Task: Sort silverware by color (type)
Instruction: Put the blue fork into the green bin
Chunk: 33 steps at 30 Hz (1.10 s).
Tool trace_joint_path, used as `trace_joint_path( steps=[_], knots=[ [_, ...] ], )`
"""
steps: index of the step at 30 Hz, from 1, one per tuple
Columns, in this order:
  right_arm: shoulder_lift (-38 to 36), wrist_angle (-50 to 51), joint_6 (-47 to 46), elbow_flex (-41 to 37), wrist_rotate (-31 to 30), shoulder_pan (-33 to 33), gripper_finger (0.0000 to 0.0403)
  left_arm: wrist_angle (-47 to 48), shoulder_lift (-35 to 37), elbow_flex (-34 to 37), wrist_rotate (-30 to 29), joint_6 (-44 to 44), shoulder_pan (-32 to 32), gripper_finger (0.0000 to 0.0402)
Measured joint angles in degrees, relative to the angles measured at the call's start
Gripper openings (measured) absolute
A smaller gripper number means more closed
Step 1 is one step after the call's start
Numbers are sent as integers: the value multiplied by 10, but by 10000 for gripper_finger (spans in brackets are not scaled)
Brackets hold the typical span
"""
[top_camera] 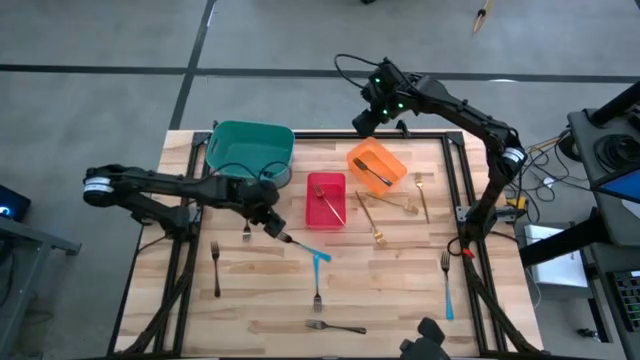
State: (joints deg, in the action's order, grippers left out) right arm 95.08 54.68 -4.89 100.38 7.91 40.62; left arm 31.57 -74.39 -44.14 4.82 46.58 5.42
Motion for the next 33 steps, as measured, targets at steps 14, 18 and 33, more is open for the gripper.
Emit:
trace_joint_path(
  steps=[14, 18, 33],
  knots=[
    [-15, -66, 100, -31, -2, -103, 75, 17, 1, -86, -51, -221, -49, 178],
    [-29, -88, 47, -93, 0, -171, 75, -105, -9, -82, -149, -211, -69, 178],
    [-206, -328, -181, -392, -194, -524, 75, -21, 3, -41, -280, -117, -314, 178]
  ],
)
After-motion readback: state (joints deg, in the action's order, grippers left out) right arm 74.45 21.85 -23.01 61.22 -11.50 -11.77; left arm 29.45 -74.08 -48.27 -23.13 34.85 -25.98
